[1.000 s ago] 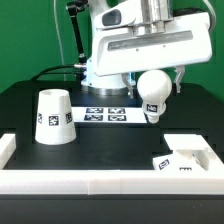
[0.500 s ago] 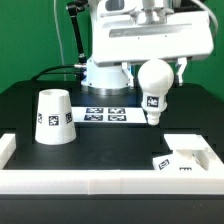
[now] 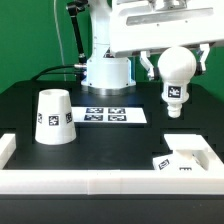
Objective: Assemble lamp
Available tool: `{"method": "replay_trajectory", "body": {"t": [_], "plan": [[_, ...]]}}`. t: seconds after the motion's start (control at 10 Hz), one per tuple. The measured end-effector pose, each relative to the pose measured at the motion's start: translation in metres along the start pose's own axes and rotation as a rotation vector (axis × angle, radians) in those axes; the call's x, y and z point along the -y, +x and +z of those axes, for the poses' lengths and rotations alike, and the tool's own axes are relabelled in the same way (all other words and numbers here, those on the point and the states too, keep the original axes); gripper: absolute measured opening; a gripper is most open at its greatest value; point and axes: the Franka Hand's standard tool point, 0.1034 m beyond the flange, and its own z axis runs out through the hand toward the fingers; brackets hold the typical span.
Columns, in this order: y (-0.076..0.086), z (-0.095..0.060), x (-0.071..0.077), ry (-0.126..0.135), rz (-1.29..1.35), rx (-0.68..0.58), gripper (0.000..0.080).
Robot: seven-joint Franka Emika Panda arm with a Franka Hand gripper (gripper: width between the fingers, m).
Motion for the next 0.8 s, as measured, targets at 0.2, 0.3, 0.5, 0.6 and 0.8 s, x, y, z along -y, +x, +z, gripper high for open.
{"method": "replay_trajectory", "body": {"t": [0.2, 0.3, 0.5, 0.6, 0.8], "plan": [[0.001, 0.001, 0.001, 0.001, -0.004, 0.001, 0.0576], [0.01, 0.006, 0.005, 0.007, -0.009, -0.011, 0.0576], [0.029, 0.019, 0.012, 0.015, -0.029, -0.044, 0.0576], [0.031, 0.023, 0.013, 0.017, -0.032, -0.045, 0.0576], [0.03, 0.023, 0.013, 0.016, -0.031, -0.043, 0.0576]]}}
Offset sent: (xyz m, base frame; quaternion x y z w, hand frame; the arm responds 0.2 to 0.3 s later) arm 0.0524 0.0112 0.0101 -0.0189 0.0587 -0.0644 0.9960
